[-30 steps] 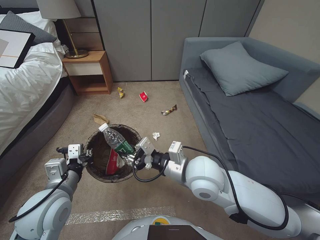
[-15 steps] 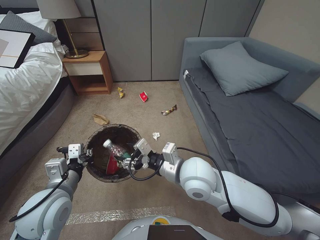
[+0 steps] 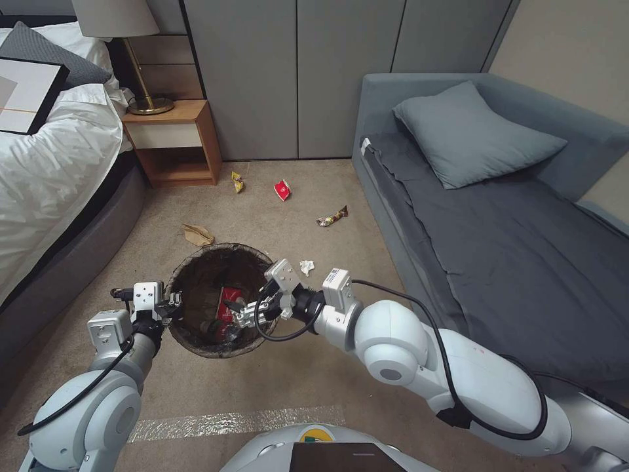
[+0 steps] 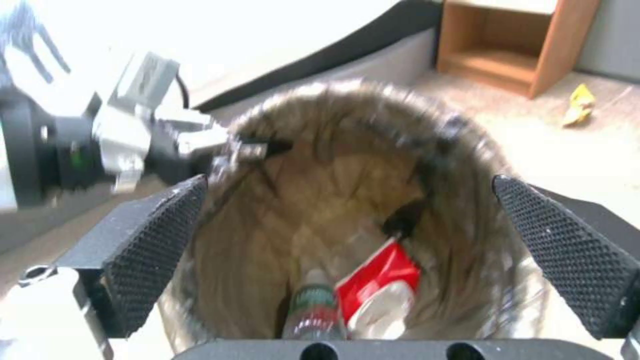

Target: Pick up the trash bin, then pick up the garbage from the floor and place it into the trash bin.

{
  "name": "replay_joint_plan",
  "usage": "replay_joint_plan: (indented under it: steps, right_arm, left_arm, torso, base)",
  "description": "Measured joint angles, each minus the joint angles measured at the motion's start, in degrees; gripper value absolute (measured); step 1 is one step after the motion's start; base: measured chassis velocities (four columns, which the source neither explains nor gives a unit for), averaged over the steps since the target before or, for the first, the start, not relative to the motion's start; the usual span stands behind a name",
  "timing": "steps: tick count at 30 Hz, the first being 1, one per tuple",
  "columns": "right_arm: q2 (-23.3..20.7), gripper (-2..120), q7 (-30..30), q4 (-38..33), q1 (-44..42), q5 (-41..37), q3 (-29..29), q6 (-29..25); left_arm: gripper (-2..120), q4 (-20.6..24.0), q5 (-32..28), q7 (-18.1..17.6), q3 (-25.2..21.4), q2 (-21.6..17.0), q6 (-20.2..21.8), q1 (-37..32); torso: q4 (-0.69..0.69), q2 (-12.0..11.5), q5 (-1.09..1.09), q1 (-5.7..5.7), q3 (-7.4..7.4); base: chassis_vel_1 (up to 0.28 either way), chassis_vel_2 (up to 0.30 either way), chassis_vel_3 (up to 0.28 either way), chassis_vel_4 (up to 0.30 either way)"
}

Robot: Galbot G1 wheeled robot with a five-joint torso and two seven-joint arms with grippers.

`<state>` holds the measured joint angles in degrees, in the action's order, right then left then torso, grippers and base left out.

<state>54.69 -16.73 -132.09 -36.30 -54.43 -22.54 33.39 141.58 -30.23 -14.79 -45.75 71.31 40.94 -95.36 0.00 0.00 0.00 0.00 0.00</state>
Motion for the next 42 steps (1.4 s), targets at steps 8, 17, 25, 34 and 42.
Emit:
replay_joint_plan:
  steps: [8,17,25,34,42]
  right_arm:
    - [-2.01,100,2.11,-2.14,-4.15,0.80,9.83,-4.27]
    - [-4.25,100,4.56,-1.74,-17.86,12.04,22.33,-13.01]
    - [0.59,100,5.59,-0.47,-35.56,26.36,36.58,-16.73]
    - [16.25,100,10.24,1.20,-49.25,42.52,46.86,-23.67]
    - [24.15,100,13.22,0.10,-56.70,47.90,49.25,-26.95]
  left_arm:
    - [3,-0.18,-0.03,0.00,-0.21,0.13,0.03,0.11]
    - [3,-0.36,-0.10,0.01,-0.29,0.37,0.06,0.45]
    - [3,-1.00,-0.15,0.31,-1.49,1.22,0.07,0.54]
    - [3,-1.16,-0.14,0.61,-2.24,0.56,-0.01,-0.16]
    - [3,-1.00,0.40,1.13,-2.09,0.95,-0.15,-0.89]
  torso:
    - [0.00,0.00,0.01,0.00,0.00]
    - [-0.01,0.00,0.02,0.00,0.00]
    - [-0.01,0.00,0.00,0.00,0.00]
    - [-0.01,0.00,0.00,0.00,-0.01]
    - [0.00,0.00,-0.01,0.00,-0.01]
  base:
    - [0.000,0.000,0.000,0.000]
    - [0.000,0.000,0.000,0.000]
    - [0.000,0.000,0.000,0.000]
    - [0.000,0.000,0.000,0.000]
    - [0.000,0.000,0.000,0.000]
